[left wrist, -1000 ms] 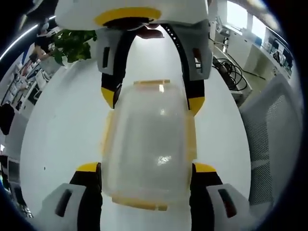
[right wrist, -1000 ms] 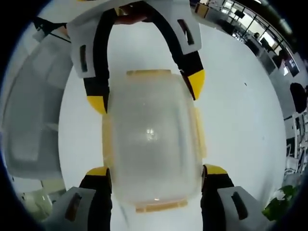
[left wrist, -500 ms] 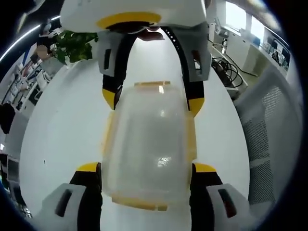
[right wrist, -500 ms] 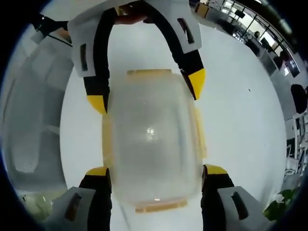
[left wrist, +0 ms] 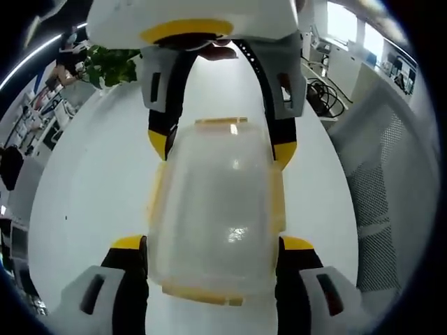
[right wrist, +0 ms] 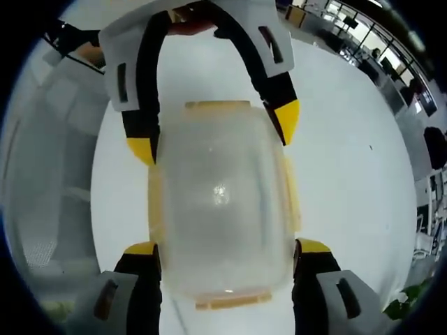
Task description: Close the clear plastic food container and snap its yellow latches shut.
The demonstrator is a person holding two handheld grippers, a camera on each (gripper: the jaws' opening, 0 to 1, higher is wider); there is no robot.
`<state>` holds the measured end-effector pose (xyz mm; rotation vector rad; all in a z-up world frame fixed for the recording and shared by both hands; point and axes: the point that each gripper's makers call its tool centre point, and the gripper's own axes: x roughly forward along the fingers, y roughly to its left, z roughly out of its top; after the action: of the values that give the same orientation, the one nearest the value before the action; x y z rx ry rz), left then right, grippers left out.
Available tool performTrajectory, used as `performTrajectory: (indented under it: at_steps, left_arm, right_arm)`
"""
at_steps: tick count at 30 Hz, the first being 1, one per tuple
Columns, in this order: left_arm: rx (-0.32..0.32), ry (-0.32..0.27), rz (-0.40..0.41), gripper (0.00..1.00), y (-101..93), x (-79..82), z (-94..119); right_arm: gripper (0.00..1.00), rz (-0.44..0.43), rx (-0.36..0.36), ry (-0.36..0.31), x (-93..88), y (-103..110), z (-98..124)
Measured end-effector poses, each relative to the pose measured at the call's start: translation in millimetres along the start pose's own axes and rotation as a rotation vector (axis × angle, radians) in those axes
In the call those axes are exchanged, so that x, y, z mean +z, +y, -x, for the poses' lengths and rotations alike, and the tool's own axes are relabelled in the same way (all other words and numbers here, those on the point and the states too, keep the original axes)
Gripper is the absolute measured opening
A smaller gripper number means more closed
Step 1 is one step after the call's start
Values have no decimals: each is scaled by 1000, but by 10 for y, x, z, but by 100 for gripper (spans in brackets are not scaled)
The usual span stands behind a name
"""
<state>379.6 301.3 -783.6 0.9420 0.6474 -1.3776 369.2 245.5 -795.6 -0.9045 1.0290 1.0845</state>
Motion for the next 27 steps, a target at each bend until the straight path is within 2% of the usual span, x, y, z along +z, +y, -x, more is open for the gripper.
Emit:
performTrajectory:
  at_steps: [27]
  left_arm:
    - [31, 20, 48, 75, -3, -552, 333]
  right_arm:
    - [78, 66, 21, -21, 627, 95, -170]
